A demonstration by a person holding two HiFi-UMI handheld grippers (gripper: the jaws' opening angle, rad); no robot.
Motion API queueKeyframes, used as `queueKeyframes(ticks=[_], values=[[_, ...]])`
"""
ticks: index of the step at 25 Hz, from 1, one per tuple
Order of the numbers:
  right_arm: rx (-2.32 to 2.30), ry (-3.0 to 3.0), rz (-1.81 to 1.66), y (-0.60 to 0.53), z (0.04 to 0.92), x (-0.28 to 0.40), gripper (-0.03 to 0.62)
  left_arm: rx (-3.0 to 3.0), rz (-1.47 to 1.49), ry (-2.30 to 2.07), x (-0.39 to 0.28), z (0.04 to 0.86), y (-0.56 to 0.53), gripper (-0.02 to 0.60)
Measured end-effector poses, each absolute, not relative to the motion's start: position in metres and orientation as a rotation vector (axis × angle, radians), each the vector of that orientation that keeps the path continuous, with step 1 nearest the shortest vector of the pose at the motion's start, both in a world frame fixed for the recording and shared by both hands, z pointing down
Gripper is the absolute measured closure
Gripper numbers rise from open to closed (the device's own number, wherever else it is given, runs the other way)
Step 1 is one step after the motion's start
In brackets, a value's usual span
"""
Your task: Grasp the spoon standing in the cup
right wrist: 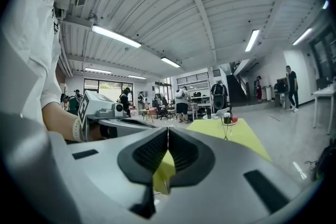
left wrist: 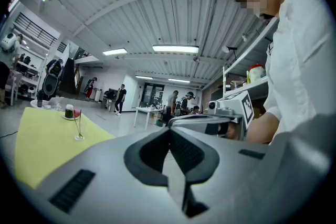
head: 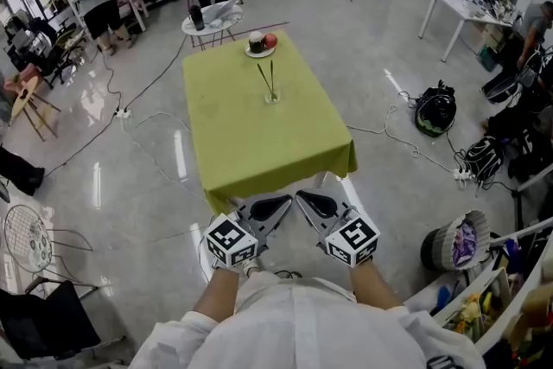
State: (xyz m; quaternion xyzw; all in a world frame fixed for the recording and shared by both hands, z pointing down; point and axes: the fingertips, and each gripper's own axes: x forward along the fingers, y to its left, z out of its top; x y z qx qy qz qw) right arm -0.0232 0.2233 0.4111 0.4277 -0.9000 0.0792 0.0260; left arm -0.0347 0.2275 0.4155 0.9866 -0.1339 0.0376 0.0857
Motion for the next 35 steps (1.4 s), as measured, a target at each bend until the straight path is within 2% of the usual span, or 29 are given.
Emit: queueKeyframes(ticks=[20, 35], values=[[1.346, -2.764, 0.288, 0.216, 0.419, -0.002, 0.589, 2.929, 0.14, -0.384, -0.018, 0.423, 0.222, 0.578], [1.325, -2.728, 0.284, 0.131, 0.427, 0.016, 0.589, 2.925, 0.1, -0.445, -0.009, 0.424, 0.125, 0.577]])
